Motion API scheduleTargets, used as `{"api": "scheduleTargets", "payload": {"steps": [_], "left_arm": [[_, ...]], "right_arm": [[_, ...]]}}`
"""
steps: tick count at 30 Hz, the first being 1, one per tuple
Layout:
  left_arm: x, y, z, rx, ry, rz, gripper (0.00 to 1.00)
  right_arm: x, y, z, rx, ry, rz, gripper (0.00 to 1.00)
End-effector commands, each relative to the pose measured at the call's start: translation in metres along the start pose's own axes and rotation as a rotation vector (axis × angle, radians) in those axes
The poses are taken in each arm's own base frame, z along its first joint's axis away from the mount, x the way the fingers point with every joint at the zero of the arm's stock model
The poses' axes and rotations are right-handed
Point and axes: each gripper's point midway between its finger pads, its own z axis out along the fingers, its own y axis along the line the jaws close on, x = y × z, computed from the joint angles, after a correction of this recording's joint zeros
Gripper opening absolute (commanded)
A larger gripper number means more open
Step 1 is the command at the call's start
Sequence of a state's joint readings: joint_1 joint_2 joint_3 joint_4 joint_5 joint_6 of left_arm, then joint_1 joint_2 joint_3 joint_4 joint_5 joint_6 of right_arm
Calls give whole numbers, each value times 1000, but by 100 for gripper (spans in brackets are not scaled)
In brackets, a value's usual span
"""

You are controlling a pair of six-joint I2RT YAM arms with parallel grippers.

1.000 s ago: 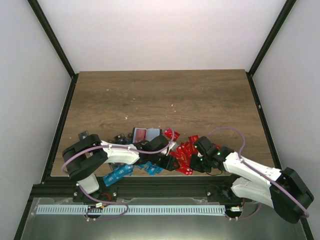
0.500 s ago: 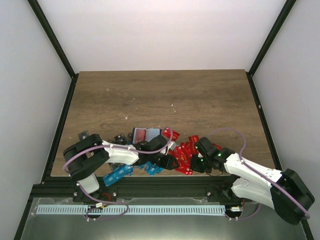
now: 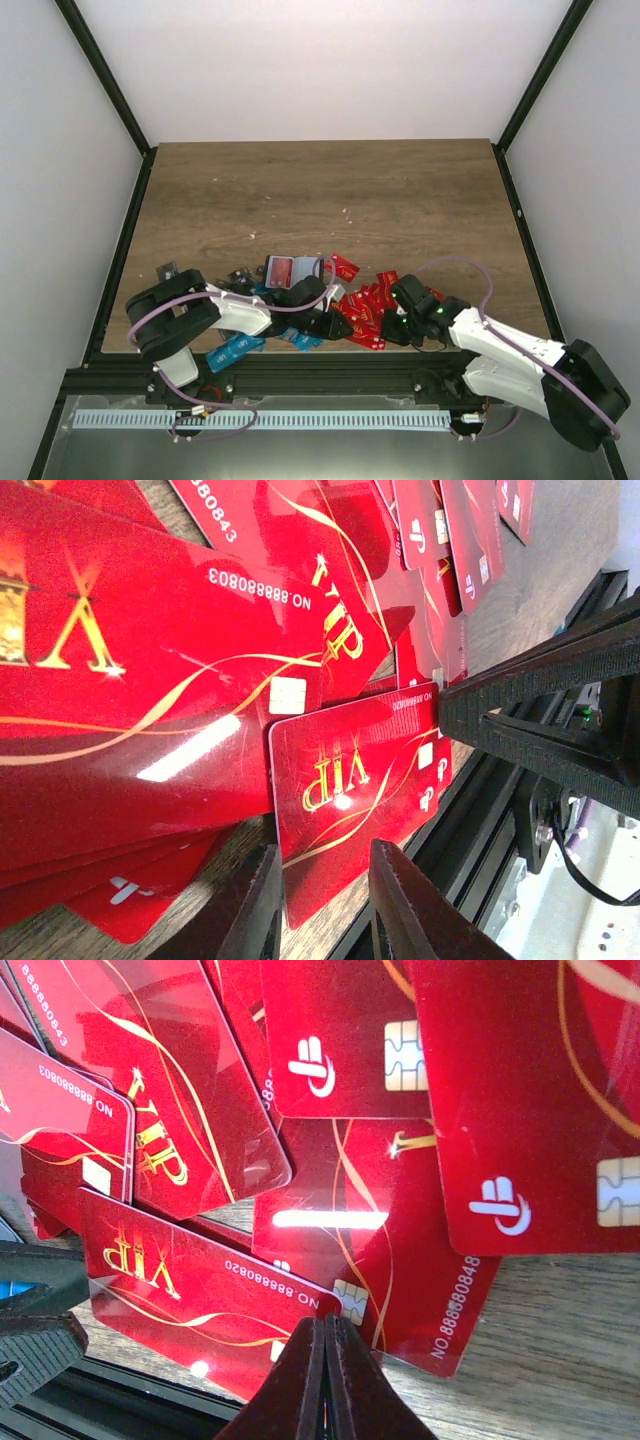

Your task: Put the credit cards into the card holder

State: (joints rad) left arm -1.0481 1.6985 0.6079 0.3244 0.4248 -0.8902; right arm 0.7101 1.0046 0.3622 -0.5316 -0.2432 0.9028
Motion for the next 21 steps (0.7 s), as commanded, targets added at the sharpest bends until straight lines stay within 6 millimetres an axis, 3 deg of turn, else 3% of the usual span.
{"api": "scheduleTargets", "payload": {"steps": [1, 21], "left_arm": [[-7, -38, -3, 153, -38, 37, 25], [-16, -52, -19, 267, -120, -2, 20]], "right_arm": [[14, -15, 13, 24, 45, 15, 3], [19, -16, 16, -4, 54, 30, 1]]}}
